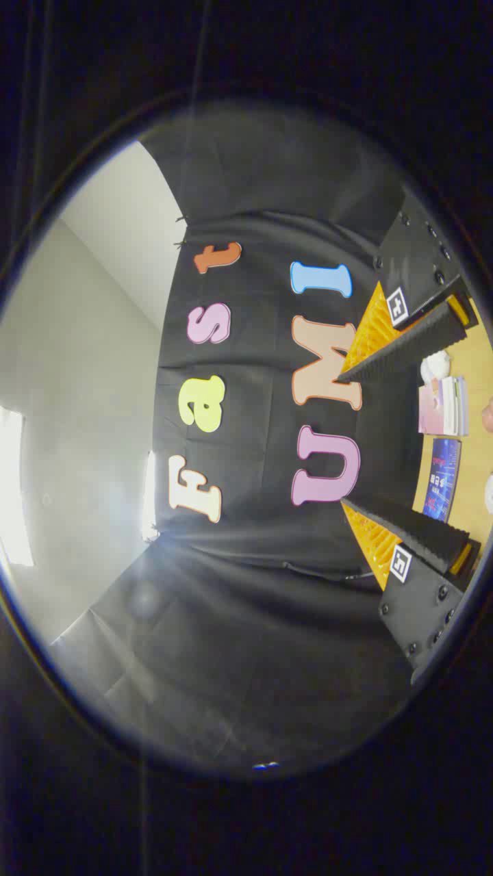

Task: Open the storage box then place both shoes into the box .Put the left shoe in first, then the right shoe, with the right side of both shoes facing outward in a uniform manner.

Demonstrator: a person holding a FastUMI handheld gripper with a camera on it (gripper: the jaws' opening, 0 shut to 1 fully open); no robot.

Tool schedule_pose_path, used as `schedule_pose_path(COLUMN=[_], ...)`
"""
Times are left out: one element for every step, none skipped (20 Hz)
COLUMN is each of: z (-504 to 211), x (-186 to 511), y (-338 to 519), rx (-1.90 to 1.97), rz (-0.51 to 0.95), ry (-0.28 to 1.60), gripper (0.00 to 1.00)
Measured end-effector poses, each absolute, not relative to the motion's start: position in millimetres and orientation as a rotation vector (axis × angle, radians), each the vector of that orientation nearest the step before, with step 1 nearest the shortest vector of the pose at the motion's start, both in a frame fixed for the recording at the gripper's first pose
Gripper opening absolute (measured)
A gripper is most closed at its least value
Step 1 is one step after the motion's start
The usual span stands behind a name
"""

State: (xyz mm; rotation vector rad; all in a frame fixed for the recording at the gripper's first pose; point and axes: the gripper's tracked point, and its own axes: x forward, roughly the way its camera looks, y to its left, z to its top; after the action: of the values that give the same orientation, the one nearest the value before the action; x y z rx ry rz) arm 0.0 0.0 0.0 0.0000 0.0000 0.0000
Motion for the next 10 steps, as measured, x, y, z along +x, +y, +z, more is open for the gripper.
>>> schedule_pose_path(z=[-1.4,-2.2,-4.0,-6.0,-7.8,-8.5,-9.5,-8.6,-8.4,-8.7], x=[-1.4,-2.4,-3.0,-3.2,-3.5,-3.6,-3.1,-2.8,-1.6,-0.5], y=[1.5,3.1,4.9,7.5,8.6,9.6,9.9,9.5,10.2,10.9], rx=[-0.006,-0.015,-0.024,-0.030,-0.034,-0.035,-0.034,-0.032,-0.030,-0.028], rz=[0.005,0.009,0.016,0.021,0.025,0.026,0.026,0.024,0.025,0.025], ry=[0.004,0.008,0.014,0.020,0.027,0.028,0.031,0.031,0.034,0.036], gripper=[0.99,0.99,0.99,0.99,0.99,0.99,0.99,0.99,0.99,0.99])
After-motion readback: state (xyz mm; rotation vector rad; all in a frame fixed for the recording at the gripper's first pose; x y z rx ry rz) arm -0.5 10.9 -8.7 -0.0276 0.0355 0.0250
